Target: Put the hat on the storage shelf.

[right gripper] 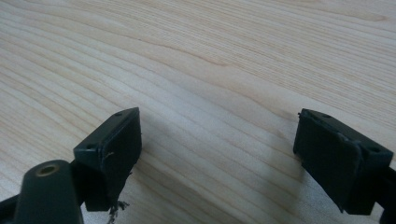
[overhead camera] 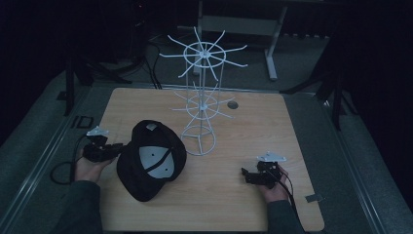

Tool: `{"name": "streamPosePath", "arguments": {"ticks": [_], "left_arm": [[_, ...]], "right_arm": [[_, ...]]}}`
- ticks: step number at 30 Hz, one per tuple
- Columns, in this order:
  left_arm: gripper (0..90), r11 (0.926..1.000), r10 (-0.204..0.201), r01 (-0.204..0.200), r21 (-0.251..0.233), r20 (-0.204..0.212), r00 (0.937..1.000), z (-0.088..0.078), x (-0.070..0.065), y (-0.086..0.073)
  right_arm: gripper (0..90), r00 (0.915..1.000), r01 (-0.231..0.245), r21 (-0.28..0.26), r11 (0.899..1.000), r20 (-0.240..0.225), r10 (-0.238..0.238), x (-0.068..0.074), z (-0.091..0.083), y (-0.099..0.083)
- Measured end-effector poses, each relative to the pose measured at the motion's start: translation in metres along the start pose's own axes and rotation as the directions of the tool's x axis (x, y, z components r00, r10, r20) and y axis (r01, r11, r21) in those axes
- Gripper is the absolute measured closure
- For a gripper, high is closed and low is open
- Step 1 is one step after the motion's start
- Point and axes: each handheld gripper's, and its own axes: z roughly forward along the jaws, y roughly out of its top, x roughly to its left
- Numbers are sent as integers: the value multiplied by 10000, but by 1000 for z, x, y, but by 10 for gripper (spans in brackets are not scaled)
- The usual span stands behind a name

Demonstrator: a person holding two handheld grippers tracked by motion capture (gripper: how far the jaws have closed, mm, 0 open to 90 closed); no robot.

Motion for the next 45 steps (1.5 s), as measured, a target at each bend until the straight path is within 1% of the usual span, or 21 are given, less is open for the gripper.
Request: {"name": "streamPosePath", "arguments": {"ticks": [7, 12, 13, 14, 15, 17, 18, 19, 22, 25, 32, 34, 36, 37, 38, 39, 40, 41, 42, 44, 45], "left_arm": [[654, 9977, -98, 144, -657, 692, 9976, -17, -6, -6], [622, 9905, -279, 413, -1309, 1030, 9943, -27, -6, -4], [618, 9886, -133, 337, -1470, 1377, 9904, -29, -6, -3], [613, 9886, -133, 337, -1470, 1377, 9904, -29, -6, -3], [597, 9895, -4, 241, -1427, 1642, 9864, -29, -7, -2], [590, 9913, 310, -57, -1317, 1905, 9812, -27, -10, 0], [581, 9915, 477, -191, -1287, 2232, 9736, -25, -12, 0], [570, 9916, 543, -246, -1273, 2350, 9705, -24, -13, 0], [568, 9908, 559, -233, -1335, 2462, 9676, -24, -14, -1], [568, 9877, 511, -124, -1559, 2466, 9678, -28, -14, 0], [565, 9844, 492, -35, -1759, 2560, 9654, -34, -13, -1], [564, 9818, 508, 25, -1900, 2747, 9602, -36, -12, -1], [564, 9802, 469, 98, -1980, 2797, 9589, -37, -12, -1], [564, 9803, 436, 156, -1971, 2927, 9552, -37, -12, -1], [564, 9803, 436, 156, -1971, 2927, 9552, -37, -12, -1], [564, 9810, 452, 152, -1936, 3034, 9518, -36, -12, -1], [564, 9814, 576, 52, -1919, 3203, 9455, -36, -14, -1], [563, 9814, 576, 52, -1919, 3203, 9455, -36, -14, -1], [562, 9801, 693, 10, -1986, 3468, 9354, -36, -16, -1], [559, 9807, 829, -101, -1954, 3684, 9260, -36, -18, -1], [558, 9807, 829, -101, -1954, 3684, 9260, -36, -18, -1]], "right_arm": [[150, 10000, 23, -3, 10000, 3, -23, 0, 0, 0], [150, 10000, 20, -4, 10000, 4, -20, 0, 0, 0], [150, 10000, 22, -4, 10000, 2, -22, 0, 0, 0], [150, 10000, 22, -4, 10000, 2, -22, 0, 0, 0], [150, 10000, 21, -3, 10000, 1, -21, 0, 0, 0], [149, 10000, 22, -3, 10000, 2, -22, 0, 0, 0], [149, 10000, 24, -2, 10000, 1, -24, 0, 0, 0], [150, 10000, 22, -5, 10000, 2, -22, 0, 0, 0], [150, 10000, 22, -3, 10000, 1, -22, 0, 0, 0], [149, 10000, 25, -3, 10000, 1, -25, 0, 0, 0], [150, 10000, 21, -5, 10000, 1, -21, 0, 0, 0], [150, 10000, 23, -3, 10000, 1, -23, 0, 0, 0], [149, 10000, 20, -4, 10000, 1, -20, 0, 0, 0], [150, 10000, 21, -2, 10000, 1, -21, 0, 0, 0], [150, 10000, 21, -2, 10000, 1, -21, 0, 0, 0], [150, 10000, 22, -3, 10000, 2, -22, 0, 0, 0], [150, 10000, 22, -3, 10000, 1, -22, 0, 0, 0], [150, 10000, 17, -4, 10000, 3, -17, 0, 0, 0], [149, 10000, 16, -5, 10000, 3, -16, 0, 0, 0], [150, 10000, 22, -3, 10000, 0, -22, 0, 0, 0], [150, 10000, 22, -3, 10000, 0, -22, 0, 0, 0]]}}
